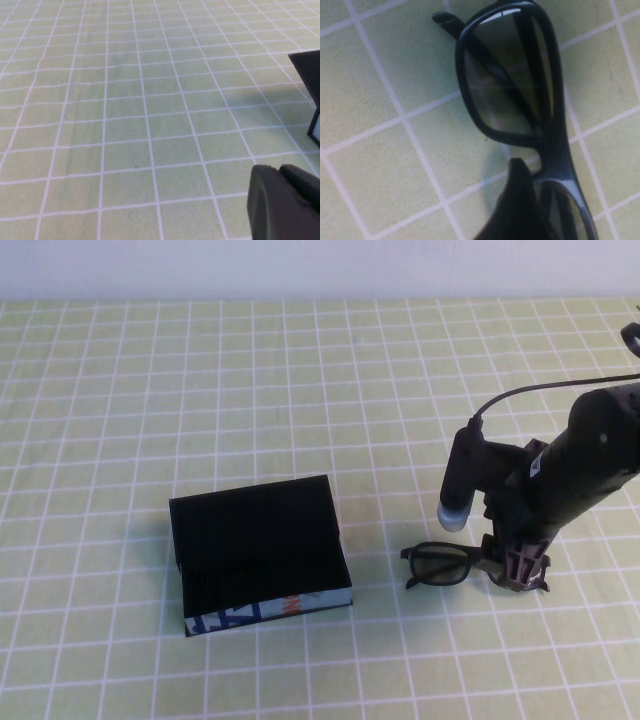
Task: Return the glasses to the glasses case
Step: Pick up the glasses from the table
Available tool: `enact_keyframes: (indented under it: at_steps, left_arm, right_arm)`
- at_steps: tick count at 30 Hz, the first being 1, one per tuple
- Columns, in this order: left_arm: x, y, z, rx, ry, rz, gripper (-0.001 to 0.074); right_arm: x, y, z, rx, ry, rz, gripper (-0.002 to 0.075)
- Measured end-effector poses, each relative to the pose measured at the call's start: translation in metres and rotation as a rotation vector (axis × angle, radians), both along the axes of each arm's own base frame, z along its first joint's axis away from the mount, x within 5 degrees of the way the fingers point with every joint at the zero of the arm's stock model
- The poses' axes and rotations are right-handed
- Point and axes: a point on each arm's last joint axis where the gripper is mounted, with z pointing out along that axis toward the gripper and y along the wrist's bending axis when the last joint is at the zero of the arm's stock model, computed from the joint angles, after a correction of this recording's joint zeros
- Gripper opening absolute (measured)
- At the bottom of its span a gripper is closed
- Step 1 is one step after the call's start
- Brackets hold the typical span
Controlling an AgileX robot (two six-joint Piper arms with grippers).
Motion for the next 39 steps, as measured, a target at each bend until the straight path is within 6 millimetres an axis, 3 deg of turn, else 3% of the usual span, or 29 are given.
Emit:
enact_keyframes:
  at_steps: [11,15,19,21,30,39]
  left_arm:
    - [0.000,0.000,0.000,0.000,0.000,0.000,-0.0003]
    - [0.000,0.000,0.000,0.000,0.000,0.000,-0.0003]
    - [0.000,0.000,0.000,0.000,0.000,0.000,-0.0003]
    - [0.000,0.000,0.000,0.000,0.000,0.000,-0.0003]
    - [0.000,0.000,0.000,0.000,0.000,0.000,-0.0003]
    - [0.000,0.000,0.000,0.000,0.000,0.000,-0.0003]
  right_arm:
    - [0.004,0.004,-0.018,0.015,0.048,-0.022,0.0412]
    - [0.004,0.004,-0.018,0.022,0.051,-0.027,0.0295]
    - [0.003,0.004,-0.018,0.021,0.067,-0.027,0.0110]
    - [0.002,0.005,-0.017,0.022,0.072,-0.026,0.0066]
    - [0.002,0.005,-0.011,0.018,0.102,-0.018,0.0027]
    - [0.014,0.011,0.015,0.025,0.088,0.002,0.0001]
